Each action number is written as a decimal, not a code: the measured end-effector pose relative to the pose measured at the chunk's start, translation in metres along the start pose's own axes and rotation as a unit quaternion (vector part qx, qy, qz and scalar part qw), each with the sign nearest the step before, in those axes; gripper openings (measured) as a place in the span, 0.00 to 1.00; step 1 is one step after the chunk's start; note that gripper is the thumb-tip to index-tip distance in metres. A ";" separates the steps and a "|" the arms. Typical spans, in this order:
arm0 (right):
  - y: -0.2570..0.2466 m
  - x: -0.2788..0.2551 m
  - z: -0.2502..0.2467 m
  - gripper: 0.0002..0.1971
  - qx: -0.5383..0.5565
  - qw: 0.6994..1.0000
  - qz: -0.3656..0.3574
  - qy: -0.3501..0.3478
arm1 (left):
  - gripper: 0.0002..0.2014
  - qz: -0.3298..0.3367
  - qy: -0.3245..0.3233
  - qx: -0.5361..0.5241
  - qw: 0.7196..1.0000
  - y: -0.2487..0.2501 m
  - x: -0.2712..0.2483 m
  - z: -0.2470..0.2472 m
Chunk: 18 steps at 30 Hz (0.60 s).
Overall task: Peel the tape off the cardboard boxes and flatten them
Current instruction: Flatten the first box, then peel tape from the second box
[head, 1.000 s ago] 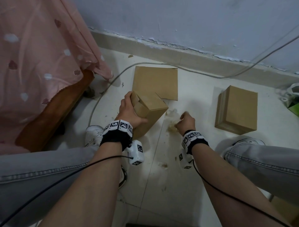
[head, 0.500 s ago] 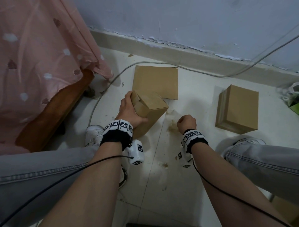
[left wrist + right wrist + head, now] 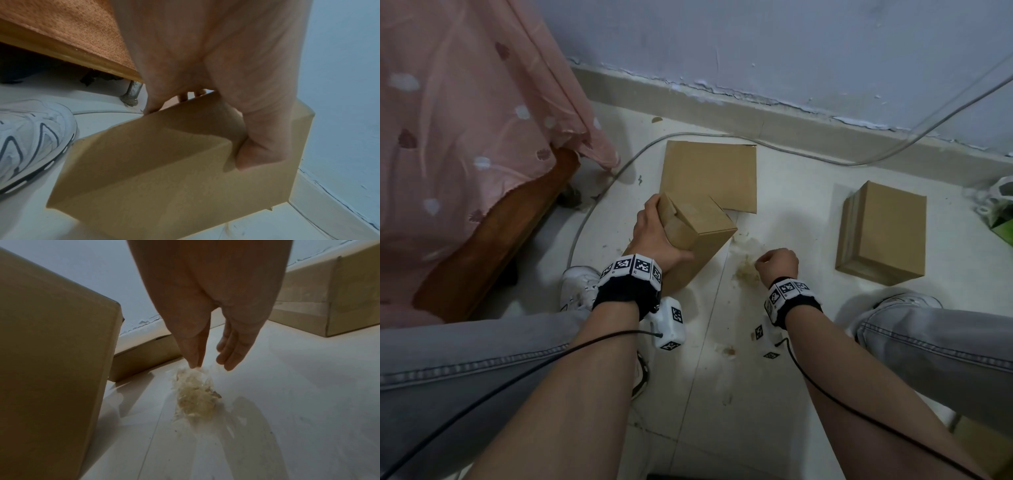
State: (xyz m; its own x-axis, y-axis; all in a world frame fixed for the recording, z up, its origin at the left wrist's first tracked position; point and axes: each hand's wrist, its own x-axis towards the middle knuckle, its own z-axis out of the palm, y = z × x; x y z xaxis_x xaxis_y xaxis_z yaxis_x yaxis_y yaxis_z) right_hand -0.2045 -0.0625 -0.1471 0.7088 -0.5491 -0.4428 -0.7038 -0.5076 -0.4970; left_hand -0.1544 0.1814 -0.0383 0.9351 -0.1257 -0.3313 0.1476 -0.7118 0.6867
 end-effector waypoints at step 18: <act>-0.018 -0.014 -0.033 0.07 0.057 0.995 0.082 0.021 | 0.60 -0.001 -0.008 -0.029 1.000 -0.006 -0.009 -0.004</act>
State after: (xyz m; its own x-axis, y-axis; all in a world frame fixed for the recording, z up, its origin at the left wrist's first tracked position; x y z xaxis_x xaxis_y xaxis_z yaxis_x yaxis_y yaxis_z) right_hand -0.2032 -0.0679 -0.1075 0.5806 -0.6467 -0.4946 -0.7979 -0.3311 -0.5037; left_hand -0.1620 0.1899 -0.0369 0.9297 -0.1359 -0.3422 0.1678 -0.6711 0.7222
